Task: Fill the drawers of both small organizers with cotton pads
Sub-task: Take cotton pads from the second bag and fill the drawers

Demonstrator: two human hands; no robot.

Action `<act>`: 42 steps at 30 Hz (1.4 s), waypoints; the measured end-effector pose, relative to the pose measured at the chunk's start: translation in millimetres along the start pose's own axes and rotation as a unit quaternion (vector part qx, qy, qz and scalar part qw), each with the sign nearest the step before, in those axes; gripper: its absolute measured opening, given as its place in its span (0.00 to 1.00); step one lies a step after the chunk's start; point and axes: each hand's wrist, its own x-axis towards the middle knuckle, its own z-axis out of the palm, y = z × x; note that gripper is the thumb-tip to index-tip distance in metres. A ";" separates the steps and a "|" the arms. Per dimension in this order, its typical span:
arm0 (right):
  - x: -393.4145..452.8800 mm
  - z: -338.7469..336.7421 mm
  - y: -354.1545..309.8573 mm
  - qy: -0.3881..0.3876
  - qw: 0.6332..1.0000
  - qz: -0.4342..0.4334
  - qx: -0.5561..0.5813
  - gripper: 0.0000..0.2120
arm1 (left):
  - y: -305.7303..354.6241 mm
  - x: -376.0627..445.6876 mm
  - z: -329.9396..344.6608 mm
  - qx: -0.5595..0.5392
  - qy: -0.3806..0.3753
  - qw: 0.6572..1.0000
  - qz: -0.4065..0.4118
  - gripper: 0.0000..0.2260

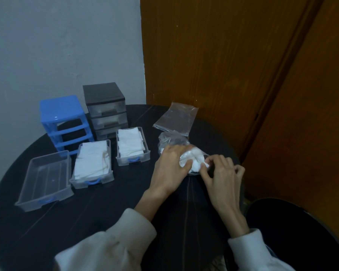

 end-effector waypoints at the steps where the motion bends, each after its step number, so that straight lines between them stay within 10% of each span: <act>1: -0.3 -0.7 -0.1 0.000 1.000 -0.007 0.006 0.04 | -0.4 -0.4 0.4 -0.003 0.003 1.000 -0.001 0.17; 42: -0.6 -8.2 4.9 0.031 0.962 -0.005 0.271 0.07 | 0.3 -0.8 0.8 -0.026 0.035 0.999 0.016 0.18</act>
